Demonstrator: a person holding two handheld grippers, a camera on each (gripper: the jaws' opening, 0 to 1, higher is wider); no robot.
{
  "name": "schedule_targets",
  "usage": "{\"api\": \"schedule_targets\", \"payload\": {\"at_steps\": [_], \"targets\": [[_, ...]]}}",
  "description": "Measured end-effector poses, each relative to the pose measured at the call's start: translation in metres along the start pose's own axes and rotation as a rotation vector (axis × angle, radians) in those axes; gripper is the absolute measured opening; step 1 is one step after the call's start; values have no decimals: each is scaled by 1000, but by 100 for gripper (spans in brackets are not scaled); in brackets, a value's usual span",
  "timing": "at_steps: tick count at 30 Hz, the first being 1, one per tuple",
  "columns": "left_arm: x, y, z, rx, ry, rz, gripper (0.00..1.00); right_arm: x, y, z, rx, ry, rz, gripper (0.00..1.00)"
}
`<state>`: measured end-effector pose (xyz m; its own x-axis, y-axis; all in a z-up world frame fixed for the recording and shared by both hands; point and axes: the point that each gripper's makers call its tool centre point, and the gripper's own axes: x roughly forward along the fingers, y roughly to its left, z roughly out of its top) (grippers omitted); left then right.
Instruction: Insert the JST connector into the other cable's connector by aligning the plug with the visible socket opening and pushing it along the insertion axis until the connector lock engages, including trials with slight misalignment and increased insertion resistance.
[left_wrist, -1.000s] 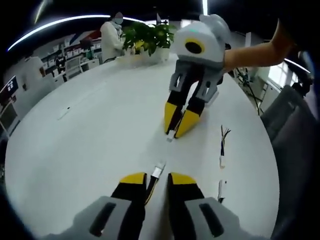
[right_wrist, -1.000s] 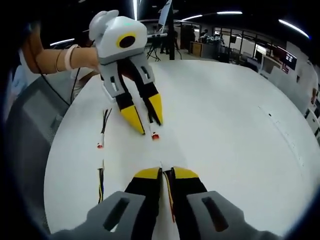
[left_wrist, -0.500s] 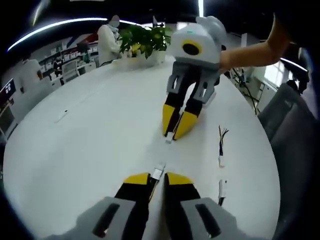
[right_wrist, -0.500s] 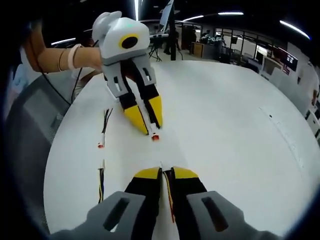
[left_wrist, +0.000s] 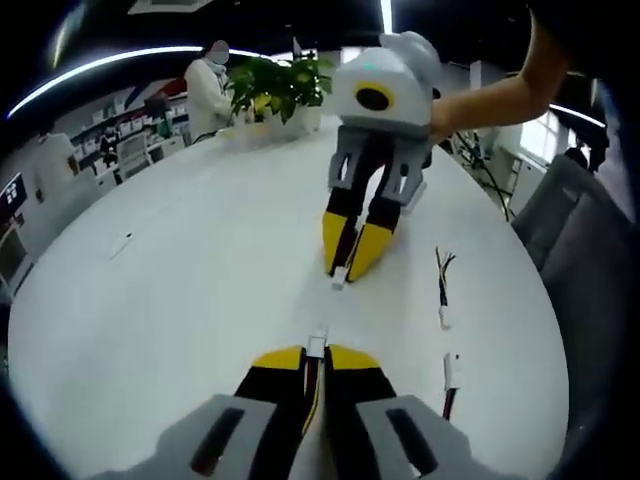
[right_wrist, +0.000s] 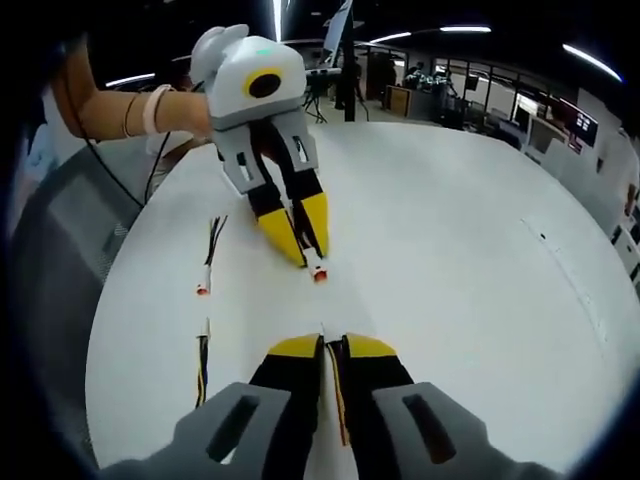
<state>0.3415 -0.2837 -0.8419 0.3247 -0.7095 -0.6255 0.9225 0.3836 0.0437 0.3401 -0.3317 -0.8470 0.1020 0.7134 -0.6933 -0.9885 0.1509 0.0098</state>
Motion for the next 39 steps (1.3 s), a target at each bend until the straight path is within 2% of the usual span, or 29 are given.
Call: {"api": "schedule_targets", "payload": {"at_steps": [11,17,20,24,33,39], "targets": [[-1,-1,1,10,-27,-11,0,1,2,0,-4,-1,4,4],[-2,-2,0,11,-16,-11,0,0,4,0,-22,12,2,4],[-5,0,-1,28,10,12,0,0,6,-1,-35,18,9,4],[-6,-1,1,20,-2,8,0,-1,7,1,-40,13,13,4],[-10,-6,14,48,-31,-1,0,-7,8,19,-42,-45,10,4],[-9,-12,14,60,-28,-17,0,-9,11,29,-47,-77,12,4]]}}
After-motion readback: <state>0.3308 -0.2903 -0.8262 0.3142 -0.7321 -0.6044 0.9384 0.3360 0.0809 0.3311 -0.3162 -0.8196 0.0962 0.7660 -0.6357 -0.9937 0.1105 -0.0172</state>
